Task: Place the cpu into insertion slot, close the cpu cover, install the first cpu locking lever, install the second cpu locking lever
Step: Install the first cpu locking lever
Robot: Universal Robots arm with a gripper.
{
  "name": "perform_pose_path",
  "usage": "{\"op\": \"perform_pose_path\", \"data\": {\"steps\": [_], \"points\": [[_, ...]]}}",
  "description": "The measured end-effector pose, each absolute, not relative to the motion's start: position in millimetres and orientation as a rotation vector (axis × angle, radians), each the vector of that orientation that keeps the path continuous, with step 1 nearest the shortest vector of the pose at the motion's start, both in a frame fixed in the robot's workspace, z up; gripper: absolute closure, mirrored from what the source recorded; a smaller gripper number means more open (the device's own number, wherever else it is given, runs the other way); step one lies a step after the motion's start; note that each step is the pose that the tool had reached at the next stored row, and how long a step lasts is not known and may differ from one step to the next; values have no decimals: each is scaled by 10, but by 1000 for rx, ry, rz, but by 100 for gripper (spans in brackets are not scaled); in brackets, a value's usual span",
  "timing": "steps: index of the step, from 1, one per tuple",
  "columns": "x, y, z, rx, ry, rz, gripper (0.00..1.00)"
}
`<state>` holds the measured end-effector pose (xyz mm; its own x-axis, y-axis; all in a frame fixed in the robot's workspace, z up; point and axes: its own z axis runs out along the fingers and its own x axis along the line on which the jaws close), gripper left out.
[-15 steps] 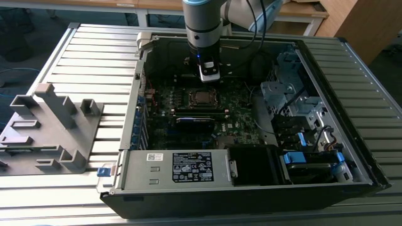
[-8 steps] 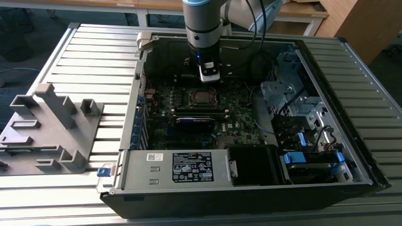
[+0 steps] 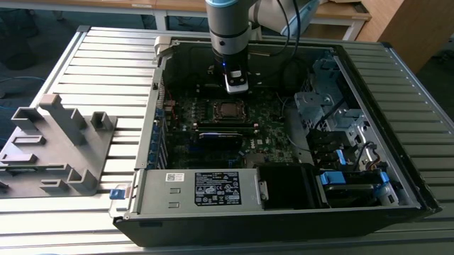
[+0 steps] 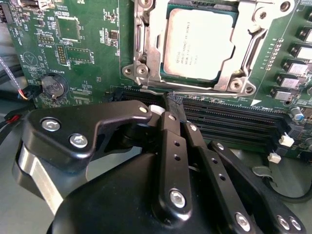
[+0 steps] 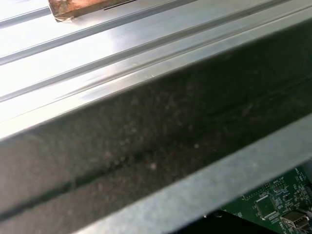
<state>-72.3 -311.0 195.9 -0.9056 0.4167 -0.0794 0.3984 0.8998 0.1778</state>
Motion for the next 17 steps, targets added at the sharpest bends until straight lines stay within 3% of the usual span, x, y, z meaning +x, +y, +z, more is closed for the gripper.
{"op": "perform_pose_path", "data": {"steps": [17], "points": [[-724, -3111, 1986, 633, 2943, 237, 89]]}}
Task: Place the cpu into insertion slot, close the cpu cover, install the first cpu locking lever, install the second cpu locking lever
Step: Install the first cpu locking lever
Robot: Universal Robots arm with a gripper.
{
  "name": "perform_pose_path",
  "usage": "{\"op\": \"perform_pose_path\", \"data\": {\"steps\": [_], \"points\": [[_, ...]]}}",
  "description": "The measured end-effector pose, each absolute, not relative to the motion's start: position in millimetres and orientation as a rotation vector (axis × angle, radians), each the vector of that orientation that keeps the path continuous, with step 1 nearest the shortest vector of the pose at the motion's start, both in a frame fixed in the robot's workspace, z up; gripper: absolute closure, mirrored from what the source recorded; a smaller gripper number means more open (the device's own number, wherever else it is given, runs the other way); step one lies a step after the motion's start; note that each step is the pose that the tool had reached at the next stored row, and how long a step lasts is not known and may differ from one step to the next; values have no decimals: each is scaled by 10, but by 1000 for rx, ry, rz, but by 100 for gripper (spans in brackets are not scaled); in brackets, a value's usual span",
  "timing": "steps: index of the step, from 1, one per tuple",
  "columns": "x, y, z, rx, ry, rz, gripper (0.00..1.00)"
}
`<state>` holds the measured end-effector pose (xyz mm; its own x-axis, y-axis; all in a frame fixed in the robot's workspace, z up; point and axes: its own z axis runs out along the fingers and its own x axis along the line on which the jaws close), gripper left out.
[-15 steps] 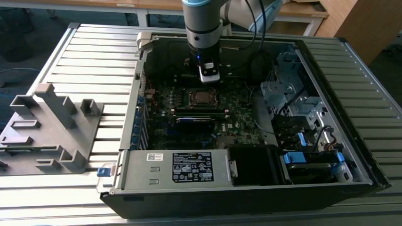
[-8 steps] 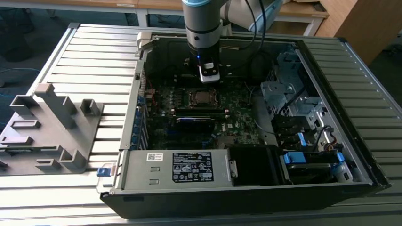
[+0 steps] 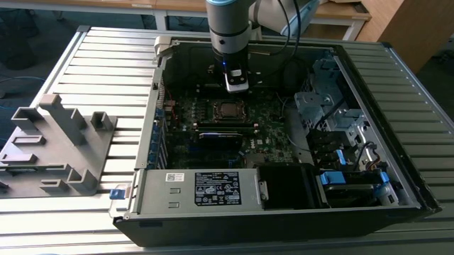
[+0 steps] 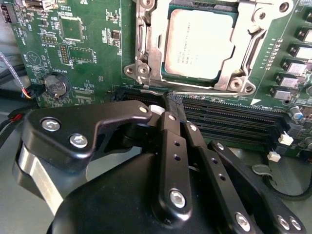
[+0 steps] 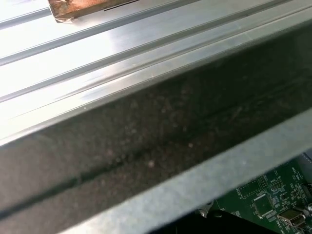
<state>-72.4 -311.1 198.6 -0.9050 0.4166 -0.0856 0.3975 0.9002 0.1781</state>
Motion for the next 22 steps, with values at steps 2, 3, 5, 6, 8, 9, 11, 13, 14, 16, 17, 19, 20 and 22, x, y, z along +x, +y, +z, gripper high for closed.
{"op": "perform_pose_path", "data": {"steps": [2, 3, 5, 6, 8, 9, 11, 13, 14, 16, 17, 19, 20, 22], "points": [[-723, -3111, 1976, 631, 2938, 239, 89], [-723, -3111, 1972, 630, 2936, 239, 89], [-723, -3111, 1970, 630, 2935, 239, 89], [-723, -3111, 1969, 630, 2935, 239, 89], [-723, -3111, 1967, 630, 2934, 239, 89], [-723, -3112, 1967, 630, 2934, 239, 89], [-723, -3113, 1966, 629, 2934, 237, 89], [-723, -3113, 1964, 629, 2932, 234, 89], [-724, -3113, 1962, 628, 2931, 231, 89], [-724, -3113, 1959, 628, 2930, 228, 89], [-724, -3114, 1958, 627, 2929, 227, 89], [-725, -3114, 1957, 627, 2928, 225, 89], [-725, -3114, 1957, 627, 2928, 225, 89], [-724, -3114, 1956, 626, 2928, 225, 89]]}}
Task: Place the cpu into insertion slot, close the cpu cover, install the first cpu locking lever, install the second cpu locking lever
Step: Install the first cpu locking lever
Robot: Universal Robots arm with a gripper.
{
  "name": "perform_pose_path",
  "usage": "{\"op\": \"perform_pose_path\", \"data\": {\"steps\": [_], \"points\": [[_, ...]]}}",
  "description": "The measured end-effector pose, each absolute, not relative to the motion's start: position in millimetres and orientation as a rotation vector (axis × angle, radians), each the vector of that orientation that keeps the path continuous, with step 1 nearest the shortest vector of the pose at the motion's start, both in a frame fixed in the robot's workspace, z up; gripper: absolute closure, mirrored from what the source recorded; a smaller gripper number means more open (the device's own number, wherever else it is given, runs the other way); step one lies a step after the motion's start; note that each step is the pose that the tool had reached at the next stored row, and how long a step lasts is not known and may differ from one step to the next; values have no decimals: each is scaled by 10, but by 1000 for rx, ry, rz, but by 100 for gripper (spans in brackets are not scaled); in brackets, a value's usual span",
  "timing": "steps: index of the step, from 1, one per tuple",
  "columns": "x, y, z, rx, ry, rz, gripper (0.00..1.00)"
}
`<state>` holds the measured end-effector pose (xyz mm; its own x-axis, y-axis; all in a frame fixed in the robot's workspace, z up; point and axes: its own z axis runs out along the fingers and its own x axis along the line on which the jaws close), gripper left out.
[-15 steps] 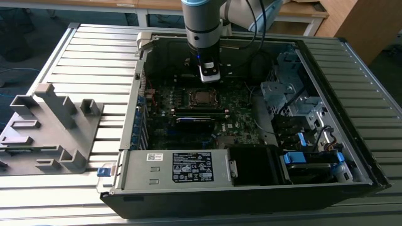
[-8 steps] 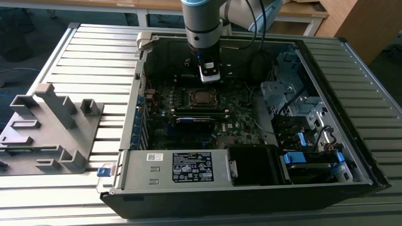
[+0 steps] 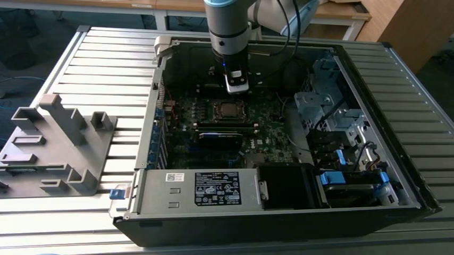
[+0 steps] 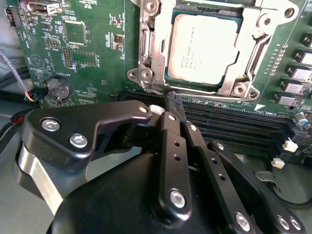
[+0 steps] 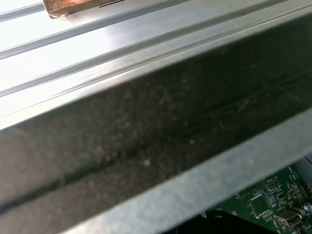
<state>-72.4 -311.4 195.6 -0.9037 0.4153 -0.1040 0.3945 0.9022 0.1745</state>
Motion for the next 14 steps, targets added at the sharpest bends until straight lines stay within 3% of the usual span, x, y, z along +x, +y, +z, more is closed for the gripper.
{"op": "perform_pose_path", "data": {"steps": [14], "points": [[-725, -3118, 1934, 627, 2928, 225, 89]]}}
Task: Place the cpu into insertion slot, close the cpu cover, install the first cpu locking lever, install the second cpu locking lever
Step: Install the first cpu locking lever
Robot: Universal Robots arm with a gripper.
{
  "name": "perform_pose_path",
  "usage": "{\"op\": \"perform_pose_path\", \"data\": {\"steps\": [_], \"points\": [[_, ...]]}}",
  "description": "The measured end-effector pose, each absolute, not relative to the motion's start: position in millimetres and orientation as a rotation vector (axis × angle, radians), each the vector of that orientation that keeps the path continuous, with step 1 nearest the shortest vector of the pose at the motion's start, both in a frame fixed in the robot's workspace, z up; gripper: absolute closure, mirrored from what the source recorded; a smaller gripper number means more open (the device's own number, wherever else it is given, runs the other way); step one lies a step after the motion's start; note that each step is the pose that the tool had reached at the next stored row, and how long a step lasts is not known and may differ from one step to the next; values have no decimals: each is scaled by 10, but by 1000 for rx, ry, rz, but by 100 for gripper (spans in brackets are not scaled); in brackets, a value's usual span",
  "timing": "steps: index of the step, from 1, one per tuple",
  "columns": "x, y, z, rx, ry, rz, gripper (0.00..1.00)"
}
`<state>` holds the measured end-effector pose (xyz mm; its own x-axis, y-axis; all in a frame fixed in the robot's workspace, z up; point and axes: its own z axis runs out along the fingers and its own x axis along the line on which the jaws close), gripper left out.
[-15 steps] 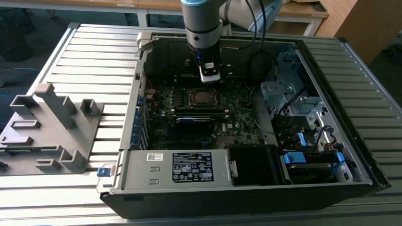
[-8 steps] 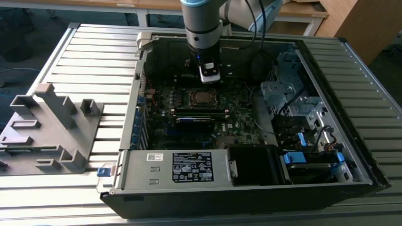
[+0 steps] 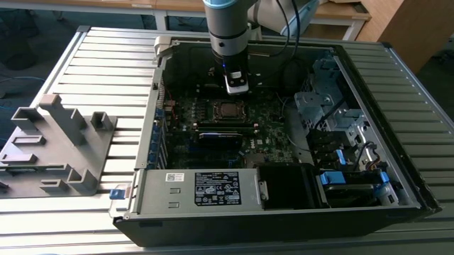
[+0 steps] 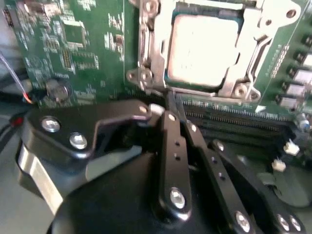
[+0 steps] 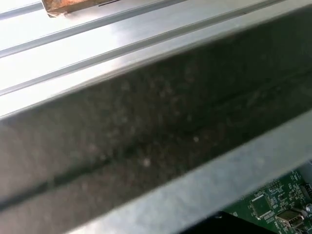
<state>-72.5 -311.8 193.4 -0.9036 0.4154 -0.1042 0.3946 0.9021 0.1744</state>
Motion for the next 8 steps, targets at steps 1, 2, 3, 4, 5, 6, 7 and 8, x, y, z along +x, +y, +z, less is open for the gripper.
{"op": "perform_pose_path", "data": {"steps": [1, 2, 3, 4, 5, 6, 7, 8], "points": [[-725, -3118, 1934, 627, 2928, 226, 89], [-725, -3118, 1935, 627, 2928, 229, 89], [-725, -3119, 1935, 627, 2928, 234, 89], [-725, -3119, 1936, 628, 2928, 239, 89], [-725, -3118, 1937, 628, 2929, 244, 89], [-724, -3117, 1943, 629, 2928, 248, 89], [-724, -3117, 1953, 629, 2928, 250, 89], [-724, -3118, 1971, 629, 2929, 251, 89]]}}
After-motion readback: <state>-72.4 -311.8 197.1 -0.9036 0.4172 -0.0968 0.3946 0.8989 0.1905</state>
